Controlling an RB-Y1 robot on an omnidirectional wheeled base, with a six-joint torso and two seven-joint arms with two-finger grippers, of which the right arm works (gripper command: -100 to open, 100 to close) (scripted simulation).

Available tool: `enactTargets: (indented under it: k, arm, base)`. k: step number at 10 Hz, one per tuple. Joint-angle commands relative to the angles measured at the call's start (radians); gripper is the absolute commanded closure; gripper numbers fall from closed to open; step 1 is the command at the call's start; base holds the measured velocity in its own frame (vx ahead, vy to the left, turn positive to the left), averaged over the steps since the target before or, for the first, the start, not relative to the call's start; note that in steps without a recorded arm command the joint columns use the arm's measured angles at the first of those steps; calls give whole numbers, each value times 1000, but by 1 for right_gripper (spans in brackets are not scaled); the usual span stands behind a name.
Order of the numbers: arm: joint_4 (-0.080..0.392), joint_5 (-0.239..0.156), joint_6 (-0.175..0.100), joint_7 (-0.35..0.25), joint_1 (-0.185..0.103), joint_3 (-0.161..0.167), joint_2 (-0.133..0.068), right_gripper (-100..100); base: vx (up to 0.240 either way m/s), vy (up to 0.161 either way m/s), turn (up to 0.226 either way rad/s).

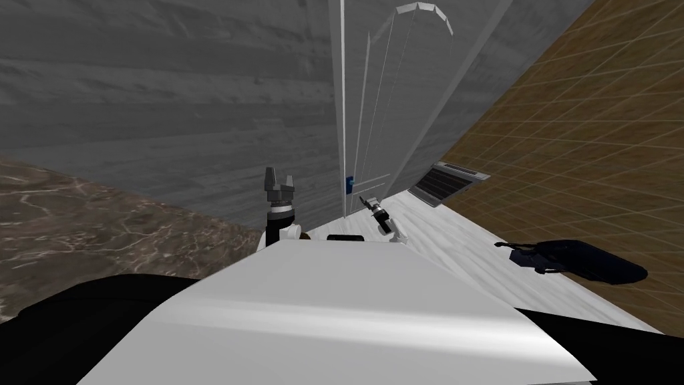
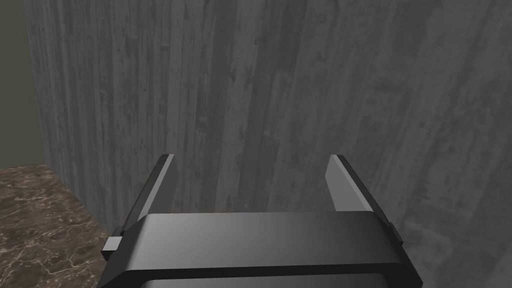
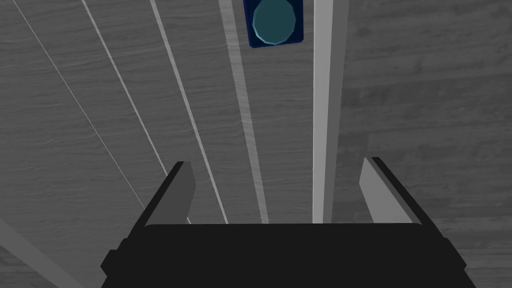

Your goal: Pull the door open

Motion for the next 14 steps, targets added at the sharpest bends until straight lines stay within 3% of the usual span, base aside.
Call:
enactTargets:
  k: [1,4,5,14]
  arm:
    - [28,20,-4,8,-14,-1,-3,-100]
    - [86,69,-13,29,-36,-2,-6,-100]
    - [76,58,-13,25,-32,-3,-6,-100]
    - [175,17,108,201,-138,-189,124,-100]
  base:
    - [149,54,-10]
    - [163,82,-17]
    - [87,42,-4]
    - [27,-37,304]
